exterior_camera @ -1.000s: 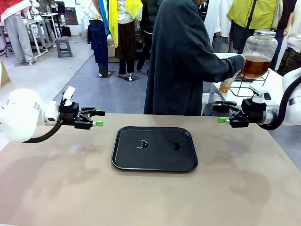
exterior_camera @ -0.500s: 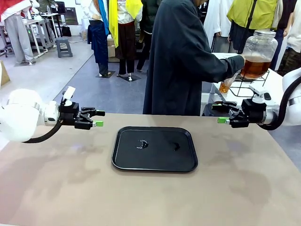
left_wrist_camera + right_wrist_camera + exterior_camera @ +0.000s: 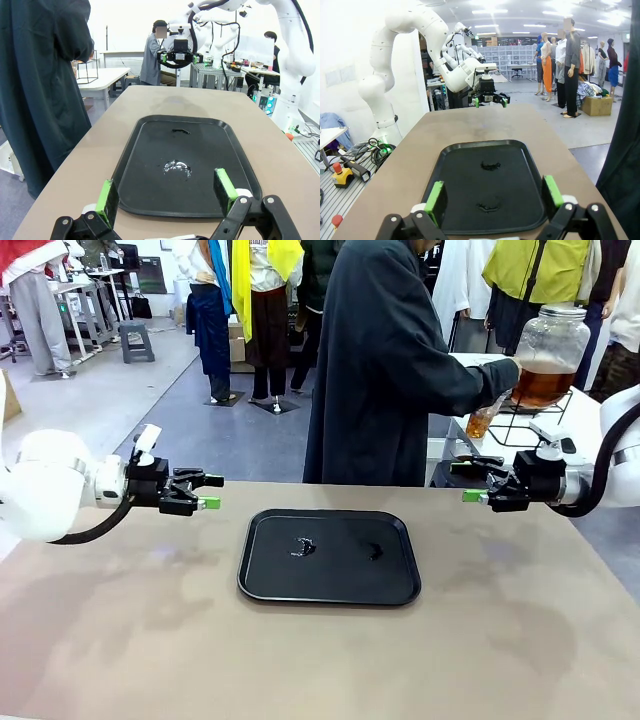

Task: Pour the drink into the iced cup.
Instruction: Open the gripper to release the iced cup you were holding.

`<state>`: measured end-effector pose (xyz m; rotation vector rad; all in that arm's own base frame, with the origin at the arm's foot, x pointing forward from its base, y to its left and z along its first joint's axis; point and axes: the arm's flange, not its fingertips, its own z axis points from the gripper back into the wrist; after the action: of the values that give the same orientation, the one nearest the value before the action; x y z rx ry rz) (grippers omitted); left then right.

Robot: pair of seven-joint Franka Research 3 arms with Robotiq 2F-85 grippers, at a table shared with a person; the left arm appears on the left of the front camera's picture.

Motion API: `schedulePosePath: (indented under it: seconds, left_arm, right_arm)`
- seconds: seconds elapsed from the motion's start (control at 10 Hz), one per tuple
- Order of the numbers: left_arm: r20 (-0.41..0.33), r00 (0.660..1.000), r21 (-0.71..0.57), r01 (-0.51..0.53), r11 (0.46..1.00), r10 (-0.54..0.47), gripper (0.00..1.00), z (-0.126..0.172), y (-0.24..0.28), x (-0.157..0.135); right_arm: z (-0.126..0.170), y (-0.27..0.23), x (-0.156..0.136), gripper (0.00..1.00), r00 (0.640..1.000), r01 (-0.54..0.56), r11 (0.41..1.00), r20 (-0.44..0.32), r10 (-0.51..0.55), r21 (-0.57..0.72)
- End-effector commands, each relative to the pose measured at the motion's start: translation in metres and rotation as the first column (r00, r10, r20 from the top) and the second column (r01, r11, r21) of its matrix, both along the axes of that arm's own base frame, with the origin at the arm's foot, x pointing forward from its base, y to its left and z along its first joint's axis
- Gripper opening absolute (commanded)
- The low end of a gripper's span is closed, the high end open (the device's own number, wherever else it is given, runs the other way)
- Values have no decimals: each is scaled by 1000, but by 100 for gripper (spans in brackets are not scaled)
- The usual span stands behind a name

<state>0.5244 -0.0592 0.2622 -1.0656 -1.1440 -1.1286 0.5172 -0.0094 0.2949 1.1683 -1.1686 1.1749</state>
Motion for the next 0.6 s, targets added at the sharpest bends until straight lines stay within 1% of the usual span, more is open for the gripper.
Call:
schedulePosePath:
  seconds: [0.0, 0.5]
  left_arm:
    - [1, 1000, -6, -4, 1000, 4, 100, 1, 1, 0]
    - [1, 1000, -6, -4, 1000, 4, 100, 1, 1, 0]
  right_arm:
    - [3, 2, 2, 100, 1000, 1, 1000, 3, -1, 6]
    - [3, 2, 2, 100, 1000, 1, 1000, 3, -1, 6]
